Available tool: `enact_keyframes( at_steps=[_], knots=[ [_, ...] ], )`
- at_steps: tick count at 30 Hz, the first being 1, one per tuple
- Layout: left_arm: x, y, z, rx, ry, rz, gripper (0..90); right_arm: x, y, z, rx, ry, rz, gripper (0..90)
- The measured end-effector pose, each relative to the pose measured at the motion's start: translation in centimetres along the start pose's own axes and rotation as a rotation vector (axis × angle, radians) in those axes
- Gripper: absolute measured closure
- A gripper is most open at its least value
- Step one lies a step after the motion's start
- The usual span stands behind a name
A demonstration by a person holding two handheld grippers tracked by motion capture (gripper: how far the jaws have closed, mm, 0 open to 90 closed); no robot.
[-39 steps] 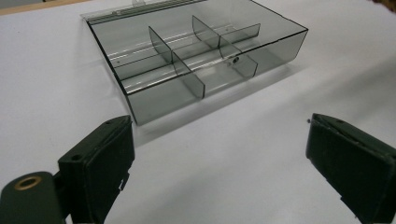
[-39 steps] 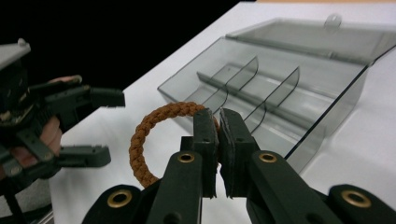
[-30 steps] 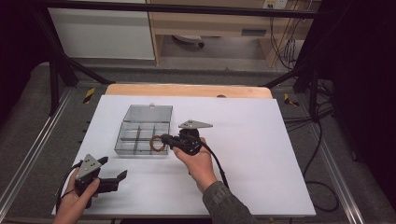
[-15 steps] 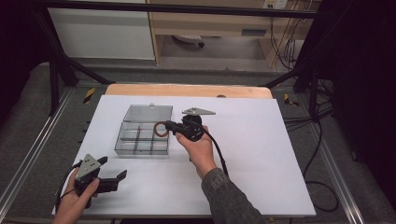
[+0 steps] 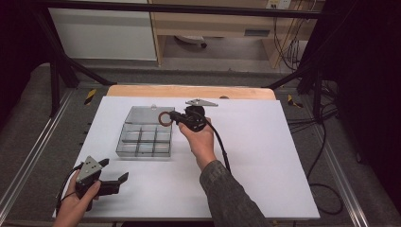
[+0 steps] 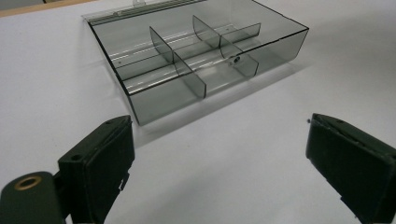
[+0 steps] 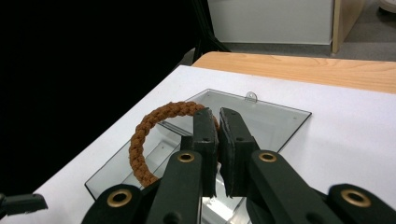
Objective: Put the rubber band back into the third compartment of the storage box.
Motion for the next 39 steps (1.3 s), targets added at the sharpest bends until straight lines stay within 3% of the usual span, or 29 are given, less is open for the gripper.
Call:
enact_keyframes(
  at_steps=[14,39],
  knots=[
    [-0.1,0.0,0.0,0.001,0.001,0.003,8.0,-1.3,1.4,-0.5,0.015,0.012,0.028,85.7],
    [0.0,-0.1,0.0,0.002,0.005,0.004,8.0,-2.0,2.9,1.2,0.090,-0.006,0.057,85.6]
  ],
)
Point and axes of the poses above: each handheld gripper's, and its own axes: y roughly forward along the jaws, z roughly out of its underside, x roughly to its left, the point moved 9 cm from there along y, roughly forward along the jaws, and after that the axes turned 13 degrees about -z, right-handed, at the moved point
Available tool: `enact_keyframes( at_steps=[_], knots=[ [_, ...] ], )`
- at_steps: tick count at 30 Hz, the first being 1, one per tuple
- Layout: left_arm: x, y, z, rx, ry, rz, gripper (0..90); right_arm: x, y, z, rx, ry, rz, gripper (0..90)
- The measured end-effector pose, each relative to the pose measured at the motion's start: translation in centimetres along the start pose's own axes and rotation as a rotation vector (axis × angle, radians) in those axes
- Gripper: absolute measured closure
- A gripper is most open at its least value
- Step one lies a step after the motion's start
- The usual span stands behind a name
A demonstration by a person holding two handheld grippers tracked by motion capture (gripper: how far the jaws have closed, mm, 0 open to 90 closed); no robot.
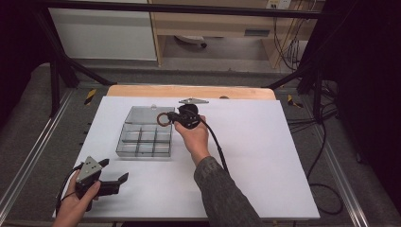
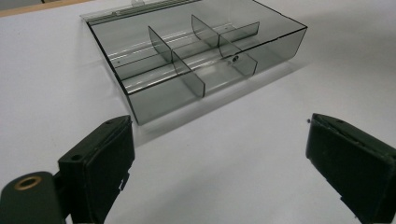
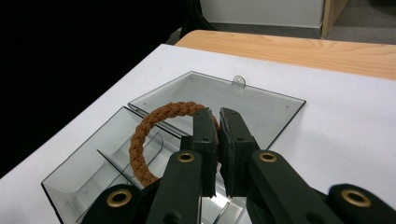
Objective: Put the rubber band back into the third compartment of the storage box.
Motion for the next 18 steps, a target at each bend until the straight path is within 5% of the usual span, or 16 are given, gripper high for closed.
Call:
enact_keyframes(
  at_steps=[18],
  knots=[
    [0.1,0.0,0.0,0.002,-0.001,-0.004,7.3,0.0,1.2,1.6,0.078,-0.051,0.024,85.4]
  ],
)
Point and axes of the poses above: each handheld gripper's, and its own axes: y roughly forward along the jaws, z roughly out of its underside, x roughly to its left, the point moved 9 cm from there along y, roughly forward along the jaws, and after that the axes turned 13 degrees about -z, right-handed, at the moved point
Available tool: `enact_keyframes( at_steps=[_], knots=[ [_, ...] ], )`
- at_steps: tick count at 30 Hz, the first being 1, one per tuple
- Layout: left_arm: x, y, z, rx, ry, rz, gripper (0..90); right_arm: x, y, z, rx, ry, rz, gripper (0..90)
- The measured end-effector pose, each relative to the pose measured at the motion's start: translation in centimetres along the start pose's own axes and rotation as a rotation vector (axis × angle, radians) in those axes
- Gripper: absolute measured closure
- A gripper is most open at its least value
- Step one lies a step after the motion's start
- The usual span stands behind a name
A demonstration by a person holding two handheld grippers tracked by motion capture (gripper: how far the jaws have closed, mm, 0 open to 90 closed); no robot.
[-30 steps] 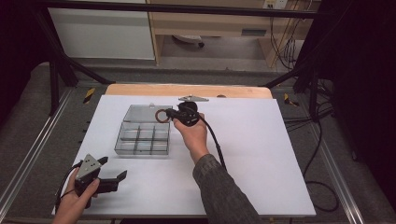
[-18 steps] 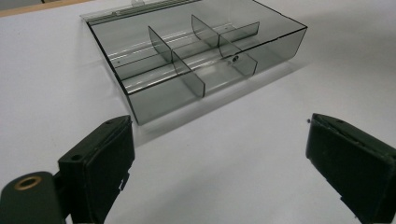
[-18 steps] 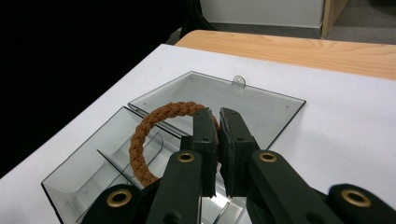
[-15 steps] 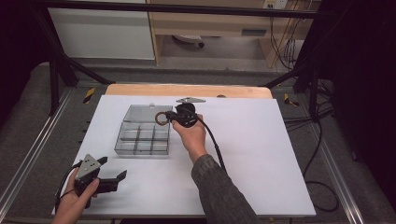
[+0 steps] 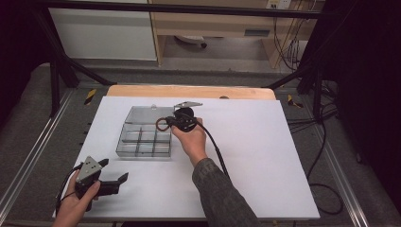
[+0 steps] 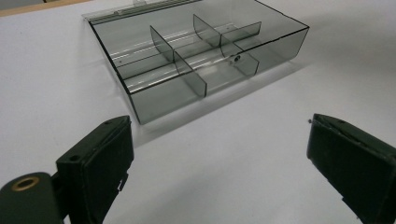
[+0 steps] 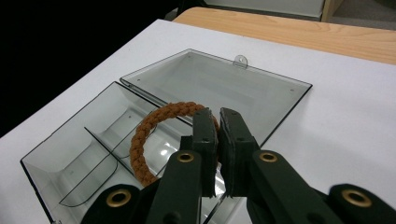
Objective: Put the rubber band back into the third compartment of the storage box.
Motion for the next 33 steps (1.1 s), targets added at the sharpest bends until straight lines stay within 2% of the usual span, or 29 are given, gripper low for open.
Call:
enact_keyframes(
  at_steps=[9,23,28,33],
  knots=[
    [-0.1,0.0,0.1,0.004,0.008,0.001,7.3,0.0,0.7,0.5,0.019,-0.004,0.012,85.3],
    [-0.2,0.1,0.1,0.007,0.010,0.006,7.4,-0.1,1.2,1.3,0.069,-0.026,0.032,85.1],
    [-0.3,0.0,0.1,0.009,0.018,0.009,7.4,0.1,1.6,1.6,0.088,-0.049,0.043,85.1],
    [-0.3,0.1,0.1,0.009,0.018,0.010,7.4,0.2,1.8,1.8,0.090,-0.051,0.043,85.0]
  ],
)
Point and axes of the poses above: each handheld gripper's, and its own axes: y roughly forward along the jaws, z roughly out of its underside, x roughly to its left, the point moved 9 cm from there along y, roughly forward along the jaws, and after that the axes turned 13 degrees about -z, right-handed, at the moved point
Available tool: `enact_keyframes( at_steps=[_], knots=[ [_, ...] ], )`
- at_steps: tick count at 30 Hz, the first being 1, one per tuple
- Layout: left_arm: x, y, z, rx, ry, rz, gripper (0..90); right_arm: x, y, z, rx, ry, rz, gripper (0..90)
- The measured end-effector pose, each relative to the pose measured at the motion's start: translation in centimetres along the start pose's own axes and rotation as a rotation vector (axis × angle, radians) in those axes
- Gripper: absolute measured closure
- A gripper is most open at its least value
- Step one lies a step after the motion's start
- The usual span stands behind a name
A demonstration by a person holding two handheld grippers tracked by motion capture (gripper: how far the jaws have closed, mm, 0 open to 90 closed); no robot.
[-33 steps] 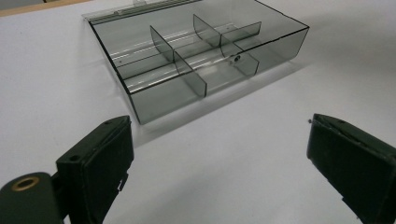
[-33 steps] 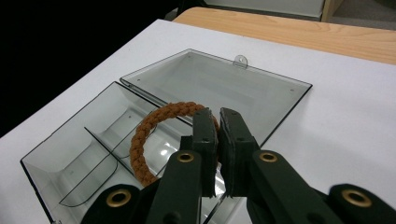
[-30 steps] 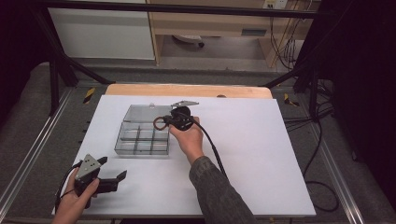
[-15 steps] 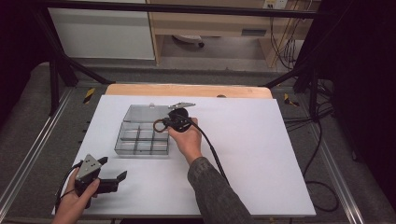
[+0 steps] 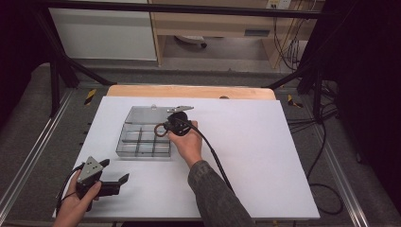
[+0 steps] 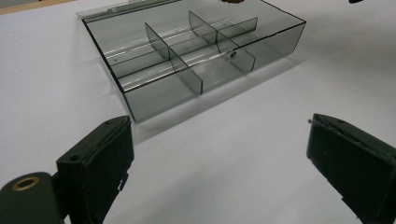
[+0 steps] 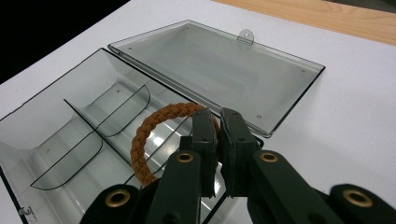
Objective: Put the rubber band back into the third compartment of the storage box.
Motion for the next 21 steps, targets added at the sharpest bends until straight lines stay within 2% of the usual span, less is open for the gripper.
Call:
enact_keyframes(
  at_steps=[21],
  knots=[
    [-0.07,-0.01,0.04,0.002,0.006,0.004,7.5,0.00,0.43,0.51,0.024,-0.019,0.013,84.6]
  ],
)
Point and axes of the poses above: each handheld gripper's, and its own axes: y roughly forward along the jaws, z roughly out of its underside, x roughly to its left, the point moved 9 cm from there along y, roughly forward along the jaws, and after that the axes turned 13 degrees about -z, right-handed, at the moved point
